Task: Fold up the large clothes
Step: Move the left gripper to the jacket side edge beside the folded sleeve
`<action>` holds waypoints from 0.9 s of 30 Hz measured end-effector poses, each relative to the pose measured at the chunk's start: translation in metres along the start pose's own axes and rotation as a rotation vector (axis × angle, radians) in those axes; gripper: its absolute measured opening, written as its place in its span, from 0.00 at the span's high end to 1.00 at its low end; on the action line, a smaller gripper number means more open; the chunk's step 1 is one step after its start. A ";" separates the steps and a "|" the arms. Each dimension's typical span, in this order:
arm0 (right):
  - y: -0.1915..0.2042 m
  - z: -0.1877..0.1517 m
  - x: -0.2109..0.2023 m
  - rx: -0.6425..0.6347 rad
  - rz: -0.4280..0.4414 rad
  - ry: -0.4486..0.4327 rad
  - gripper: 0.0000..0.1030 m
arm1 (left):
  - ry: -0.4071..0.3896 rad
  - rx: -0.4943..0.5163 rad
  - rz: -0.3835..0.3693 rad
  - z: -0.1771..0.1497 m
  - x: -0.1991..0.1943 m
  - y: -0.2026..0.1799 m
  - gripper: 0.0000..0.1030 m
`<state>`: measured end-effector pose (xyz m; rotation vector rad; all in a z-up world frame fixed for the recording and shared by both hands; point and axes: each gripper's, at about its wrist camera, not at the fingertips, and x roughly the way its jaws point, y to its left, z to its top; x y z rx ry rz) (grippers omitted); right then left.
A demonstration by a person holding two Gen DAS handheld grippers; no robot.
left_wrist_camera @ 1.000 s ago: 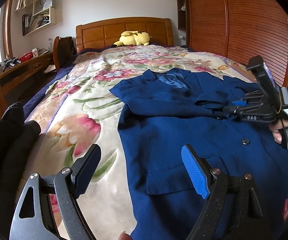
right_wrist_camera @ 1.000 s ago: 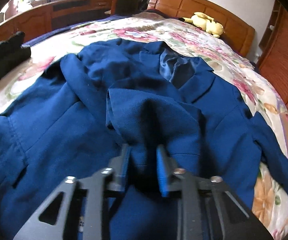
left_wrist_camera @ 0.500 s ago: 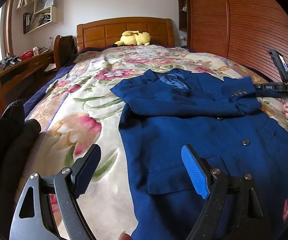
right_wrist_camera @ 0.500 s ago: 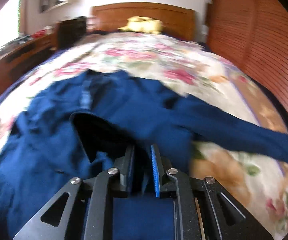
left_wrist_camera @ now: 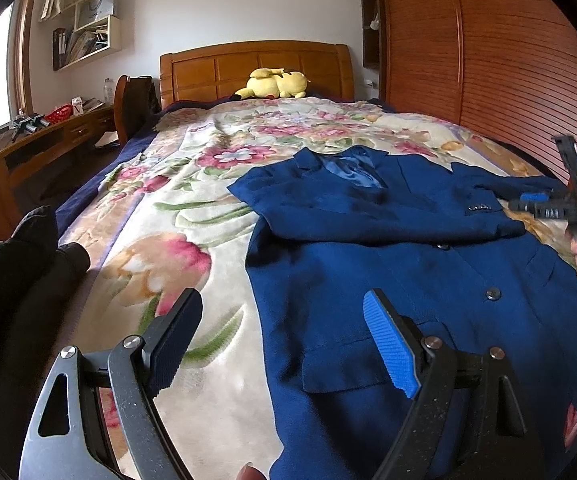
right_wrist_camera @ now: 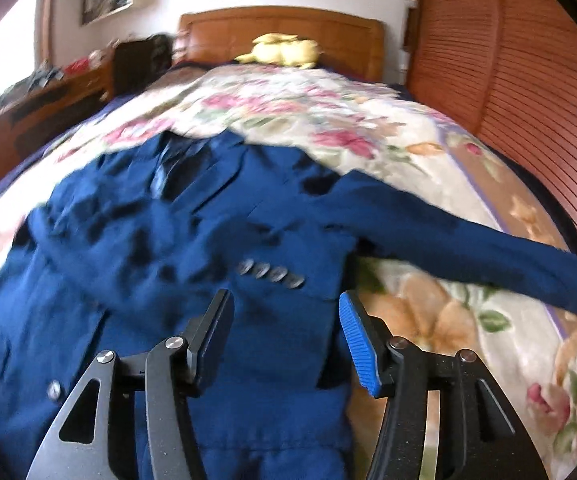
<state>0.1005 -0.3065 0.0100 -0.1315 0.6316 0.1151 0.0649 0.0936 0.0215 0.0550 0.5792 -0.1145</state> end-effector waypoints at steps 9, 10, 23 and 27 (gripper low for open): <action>0.005 -0.031 0.025 -0.084 0.015 0.073 0.43 | -0.012 0.012 0.014 0.010 -0.003 0.004 0.19; 0.005 -0.033 0.027 -0.081 0.019 0.074 0.43 | -0.006 0.010 0.011 0.013 -0.001 0.006 0.19; 0.014 -0.043 0.029 -0.085 0.012 0.029 0.43 | 0.152 0.003 -0.029 0.063 0.098 0.027 0.32; 0.010 -0.043 0.029 -0.069 0.036 0.032 0.43 | 0.207 0.005 -0.037 0.066 0.134 0.025 0.47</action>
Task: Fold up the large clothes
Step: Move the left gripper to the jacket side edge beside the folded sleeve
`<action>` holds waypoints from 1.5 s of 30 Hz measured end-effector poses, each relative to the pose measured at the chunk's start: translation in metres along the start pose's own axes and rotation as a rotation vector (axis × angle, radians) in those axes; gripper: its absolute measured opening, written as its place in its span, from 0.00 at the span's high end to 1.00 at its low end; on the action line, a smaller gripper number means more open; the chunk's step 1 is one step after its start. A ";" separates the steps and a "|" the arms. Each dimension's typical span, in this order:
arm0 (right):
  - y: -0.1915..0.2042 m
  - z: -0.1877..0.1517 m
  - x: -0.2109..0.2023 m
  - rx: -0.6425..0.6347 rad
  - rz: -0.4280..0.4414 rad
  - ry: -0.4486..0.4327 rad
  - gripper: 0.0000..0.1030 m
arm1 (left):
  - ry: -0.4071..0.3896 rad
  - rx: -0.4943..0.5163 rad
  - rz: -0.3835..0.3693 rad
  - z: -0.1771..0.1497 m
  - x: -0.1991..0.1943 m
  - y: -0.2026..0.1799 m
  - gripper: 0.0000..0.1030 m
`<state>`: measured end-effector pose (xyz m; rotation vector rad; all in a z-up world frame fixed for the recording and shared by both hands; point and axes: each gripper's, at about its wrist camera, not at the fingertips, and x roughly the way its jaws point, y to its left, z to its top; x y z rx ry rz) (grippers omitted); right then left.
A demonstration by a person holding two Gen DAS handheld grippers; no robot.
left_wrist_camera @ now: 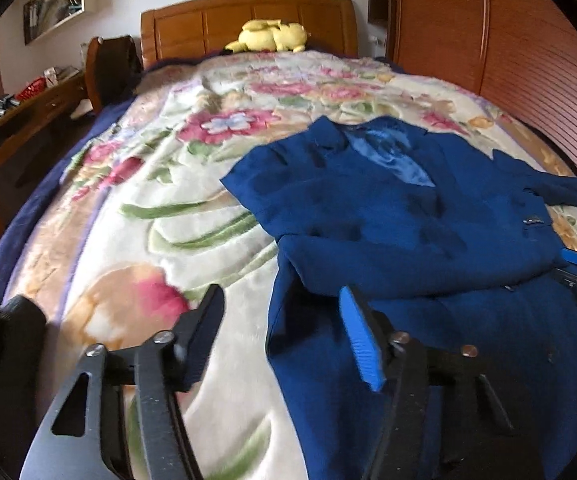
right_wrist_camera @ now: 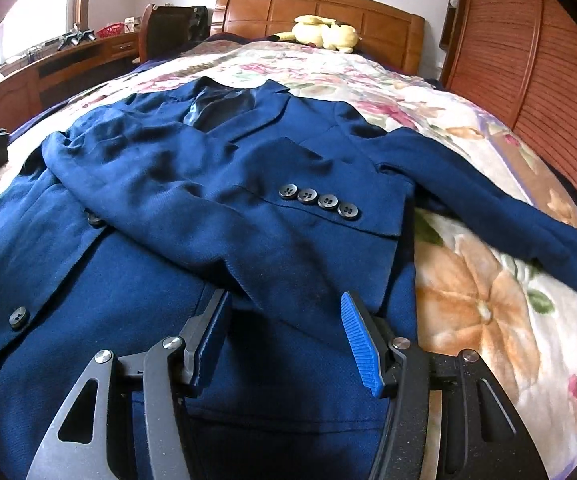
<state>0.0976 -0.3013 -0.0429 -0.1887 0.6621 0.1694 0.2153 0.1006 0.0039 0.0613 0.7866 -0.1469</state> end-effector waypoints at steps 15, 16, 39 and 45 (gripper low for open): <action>-0.005 0.000 -0.001 0.029 0.033 -0.003 0.43 | 0.096 0.026 -0.055 0.002 0.037 -0.006 0.96; -0.005 0.000 -0.001 0.029 0.034 -0.003 0.43 | 0.095 0.037 -0.055 0.000 0.034 -0.009 0.96; -0.002 -0.001 -0.002 0.015 0.026 -0.009 0.42 | 0.002 -0.008 -0.010 0.027 0.016 0.016 0.56; -0.004 -0.001 -0.003 0.020 0.031 -0.016 0.42 | 0.026 -0.029 0.000 0.063 0.057 0.027 0.41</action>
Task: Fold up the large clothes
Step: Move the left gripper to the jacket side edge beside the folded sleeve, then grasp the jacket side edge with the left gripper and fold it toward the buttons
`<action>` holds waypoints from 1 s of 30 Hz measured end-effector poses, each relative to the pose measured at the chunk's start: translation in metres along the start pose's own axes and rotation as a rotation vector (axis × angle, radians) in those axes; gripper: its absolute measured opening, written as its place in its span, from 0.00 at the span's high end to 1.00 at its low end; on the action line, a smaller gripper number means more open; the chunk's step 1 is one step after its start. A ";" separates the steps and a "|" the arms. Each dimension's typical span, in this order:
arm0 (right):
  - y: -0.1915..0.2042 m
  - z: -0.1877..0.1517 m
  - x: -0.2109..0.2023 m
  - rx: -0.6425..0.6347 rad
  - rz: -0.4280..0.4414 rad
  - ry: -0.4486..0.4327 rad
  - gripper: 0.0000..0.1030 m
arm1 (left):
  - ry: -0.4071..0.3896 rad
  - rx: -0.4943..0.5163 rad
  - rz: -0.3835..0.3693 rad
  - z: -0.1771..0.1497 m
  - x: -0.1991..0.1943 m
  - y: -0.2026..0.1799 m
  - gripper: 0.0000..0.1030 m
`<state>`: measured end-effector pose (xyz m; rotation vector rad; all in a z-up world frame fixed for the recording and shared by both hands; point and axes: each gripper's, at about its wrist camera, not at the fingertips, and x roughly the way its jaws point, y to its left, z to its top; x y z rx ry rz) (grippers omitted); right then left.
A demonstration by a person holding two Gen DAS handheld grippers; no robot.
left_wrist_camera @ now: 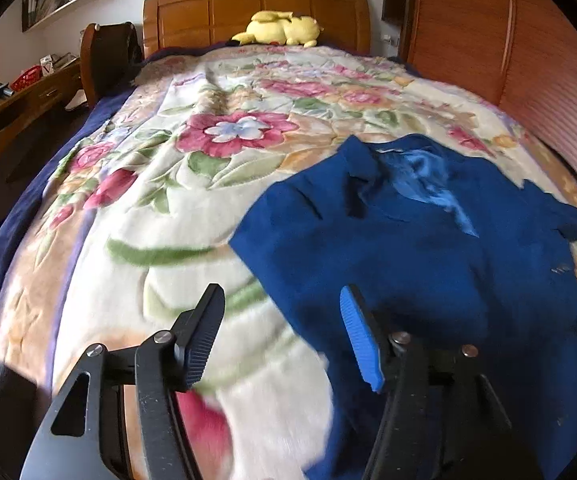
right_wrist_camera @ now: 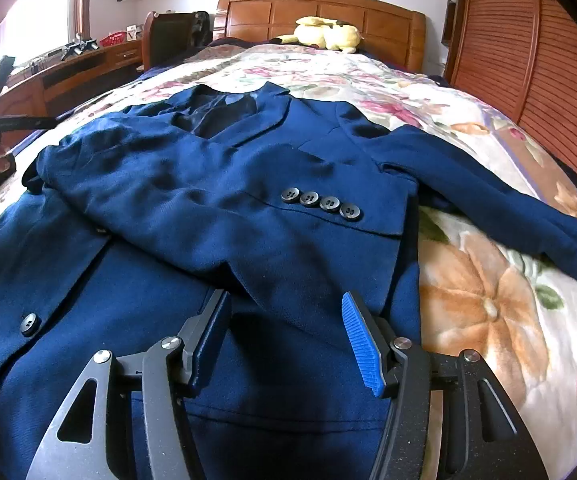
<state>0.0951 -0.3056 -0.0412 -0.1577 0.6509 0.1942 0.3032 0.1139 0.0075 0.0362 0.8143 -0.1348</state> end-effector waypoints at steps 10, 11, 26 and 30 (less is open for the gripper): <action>-0.010 0.001 -0.003 0.048 0.034 -0.018 0.21 | 0.107 -0.092 -0.013 0.022 0.077 0.031 0.41; -0.009 0.001 -0.003 0.041 0.032 -0.017 0.21 | 0.109 -0.107 -0.031 0.023 0.080 0.033 0.41; -0.004 0.001 -0.002 0.018 0.034 -0.016 0.21 | -0.022 0.065 0.058 0.083 0.063 -0.007 0.95; -0.007 0.000 -0.002 0.028 0.038 -0.015 0.21 | -0.021 0.094 0.108 0.088 0.064 -0.013 0.93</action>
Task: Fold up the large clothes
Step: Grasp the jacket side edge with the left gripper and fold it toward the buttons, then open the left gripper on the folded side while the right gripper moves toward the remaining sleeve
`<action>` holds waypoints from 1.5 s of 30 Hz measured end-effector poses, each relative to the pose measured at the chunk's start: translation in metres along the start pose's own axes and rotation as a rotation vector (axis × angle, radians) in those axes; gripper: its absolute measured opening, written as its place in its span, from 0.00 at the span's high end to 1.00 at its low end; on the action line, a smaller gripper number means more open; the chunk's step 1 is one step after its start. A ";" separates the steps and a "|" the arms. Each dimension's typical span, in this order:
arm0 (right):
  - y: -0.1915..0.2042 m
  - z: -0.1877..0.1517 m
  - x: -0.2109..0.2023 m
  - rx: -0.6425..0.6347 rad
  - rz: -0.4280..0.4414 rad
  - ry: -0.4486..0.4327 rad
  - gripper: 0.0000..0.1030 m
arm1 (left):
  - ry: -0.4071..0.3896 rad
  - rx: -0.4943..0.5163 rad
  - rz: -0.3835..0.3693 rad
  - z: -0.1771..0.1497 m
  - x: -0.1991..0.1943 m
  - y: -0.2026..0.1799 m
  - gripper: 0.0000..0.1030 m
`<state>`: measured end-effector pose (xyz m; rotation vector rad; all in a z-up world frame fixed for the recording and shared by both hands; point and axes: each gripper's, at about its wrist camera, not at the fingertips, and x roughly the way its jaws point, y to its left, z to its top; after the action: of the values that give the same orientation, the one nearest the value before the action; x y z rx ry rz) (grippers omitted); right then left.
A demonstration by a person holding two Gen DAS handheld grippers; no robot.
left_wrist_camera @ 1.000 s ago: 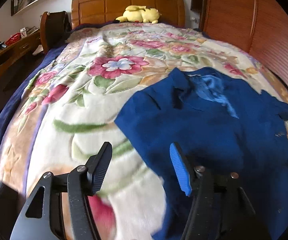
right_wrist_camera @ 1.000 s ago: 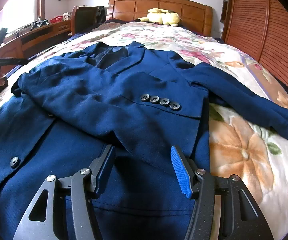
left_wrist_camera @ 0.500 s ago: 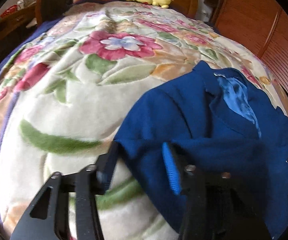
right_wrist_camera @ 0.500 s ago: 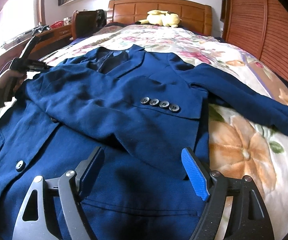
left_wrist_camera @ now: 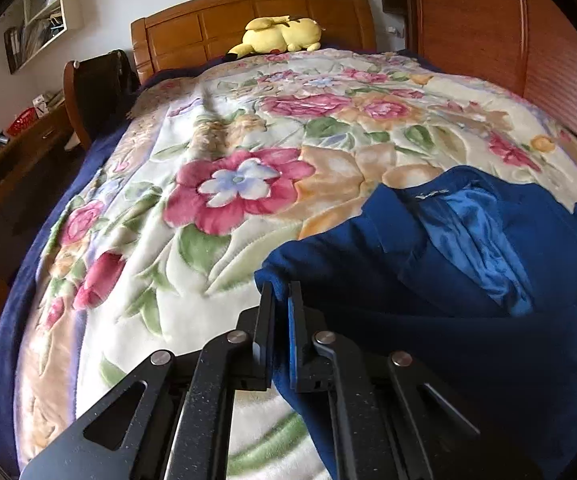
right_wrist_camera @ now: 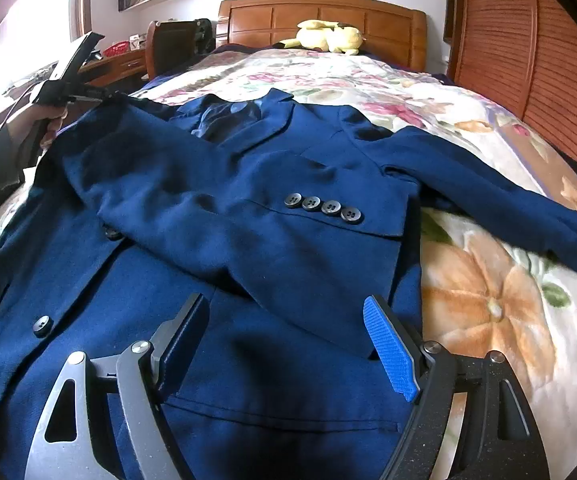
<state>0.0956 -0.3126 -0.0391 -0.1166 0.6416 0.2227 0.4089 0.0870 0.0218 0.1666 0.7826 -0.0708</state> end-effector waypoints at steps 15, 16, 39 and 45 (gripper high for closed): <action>-0.004 -0.001 -0.004 0.006 0.006 -0.023 0.21 | -0.177 0.011 -0.074 -0.051 -0.112 -0.019 0.22; -0.004 -0.001 -0.004 0.008 0.006 -0.024 0.21 | -0.189 0.014 -0.081 -0.054 -0.121 -0.022 0.22; -0.014 -0.003 -0.014 0.045 0.013 -0.063 0.21 | -0.186 -0.033 -0.162 -0.176 -0.229 -0.108 0.22; -0.016 -0.004 -0.018 0.042 0.015 -0.077 0.21 | -0.159 -0.050 -0.168 -0.204 -0.222 -0.129 0.22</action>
<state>0.0826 -0.3318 -0.0310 -0.0624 0.5699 0.2266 0.0935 -0.0039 0.0205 0.0464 0.6382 -0.2204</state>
